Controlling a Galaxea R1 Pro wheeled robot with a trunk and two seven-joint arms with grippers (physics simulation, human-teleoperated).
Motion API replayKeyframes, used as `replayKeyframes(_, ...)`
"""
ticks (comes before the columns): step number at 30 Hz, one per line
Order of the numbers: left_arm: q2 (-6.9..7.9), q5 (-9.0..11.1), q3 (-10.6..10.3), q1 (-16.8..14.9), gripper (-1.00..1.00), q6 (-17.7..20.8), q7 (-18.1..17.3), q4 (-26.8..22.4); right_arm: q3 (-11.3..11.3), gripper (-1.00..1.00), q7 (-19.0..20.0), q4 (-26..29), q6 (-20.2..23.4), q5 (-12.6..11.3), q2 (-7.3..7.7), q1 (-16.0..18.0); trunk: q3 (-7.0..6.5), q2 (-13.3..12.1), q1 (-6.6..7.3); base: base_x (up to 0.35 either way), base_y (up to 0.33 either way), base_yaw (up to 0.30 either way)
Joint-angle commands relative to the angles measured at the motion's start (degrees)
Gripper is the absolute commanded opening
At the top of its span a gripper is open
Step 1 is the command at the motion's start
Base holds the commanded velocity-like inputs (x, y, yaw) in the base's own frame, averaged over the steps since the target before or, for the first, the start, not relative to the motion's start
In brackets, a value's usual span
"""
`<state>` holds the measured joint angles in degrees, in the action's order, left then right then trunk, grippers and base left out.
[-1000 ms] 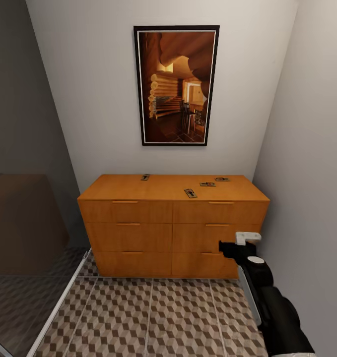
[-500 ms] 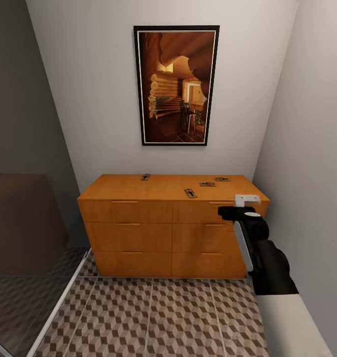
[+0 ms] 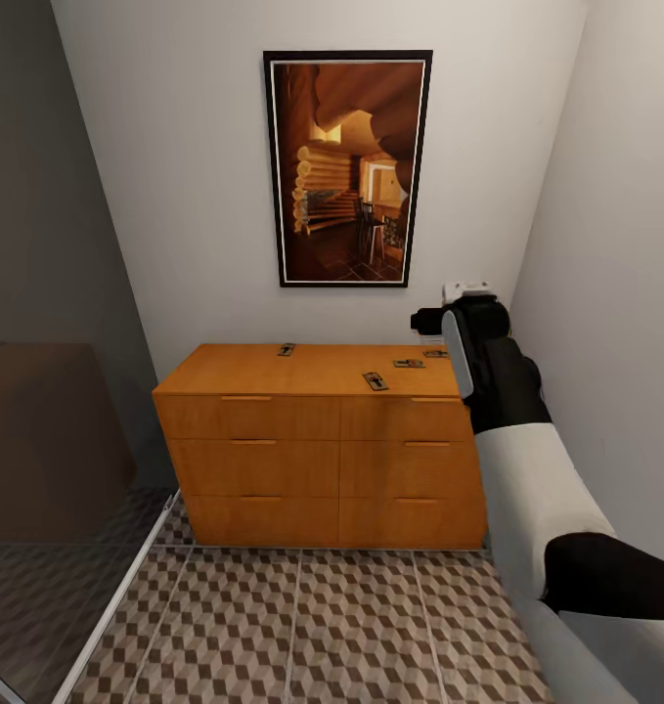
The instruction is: Take the four mousetraps from the cabinet in the bathroom and place them on the bathroom floor. Make sure all four end up on the same floor surface, and ensure that at least two of them are either under or directly next to the same bathroom sink.
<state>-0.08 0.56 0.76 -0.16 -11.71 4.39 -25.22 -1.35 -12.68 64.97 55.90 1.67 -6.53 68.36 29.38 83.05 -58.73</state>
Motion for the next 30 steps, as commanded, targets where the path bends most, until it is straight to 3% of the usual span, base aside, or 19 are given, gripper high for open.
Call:
replayKeyframes(1,-0.01,0.1,0.0,0.0,1.00,-0.2,0.1,0.0,-0.1,1.00,-0.1,-2.8,0.3,0.2,-0.43,2.2,0.06,0.0,0.00,0.000,0.000,0.000)
replayKeyframes(7,-0.01,0.1,0.0,0.0,1.00,-0.2,0.1,0.0,-0.1,1.00,0.2,-12.0,0.2,0.2,-2.63,8.0,0.06,0.0,0.00,0.000,0.000,0.000)
replayKeyframes(10,-0.01,0.0,0.0,0.0,1.00,-0.2,0.1,0.0,-0.1,1.00,0.5,-15.6,0.1,0.1,-3.47,8.9,0.06,0.0,0.00,0.000,0.000,0.000)
replayKeyframes(14,-0.01,0.0,0.0,0.0,1.00,-0.2,0.1,0.0,0.0,1.00,1.2,-19.5,-0.1,-0.3,-3.47,9.3,0.06,0.0,0.00,0.000,0.000,0.000)
replayKeyframes(18,-0.01,0.0,0.0,0.0,1.00,-0.2,0.1,0.0,0.0,1.00,2.5,-20.1,-0.5,-0.4,-3.47,9.4,0.06,0.0,0.00,0.000,0.000,0.000)
replayKeyframes(23,-0.01,0.1,0.0,0.0,1.00,-0.2,0.1,0.0,-0.1,1.00,7.0,-20.5,-1.0,-0.4,-3.47,9.3,0.06,0.0,0.00,0.000,0.000,0.000)
replayKeyframes(30,-0.01,0.1,0.0,0.0,1.00,-0.2,0.1,0.0,-0.1,1.00,8.6,-20.6,-1.2,-0.3,-3.47,9.3,0.06,0.0,0.00,0.000,0.000,0.000)
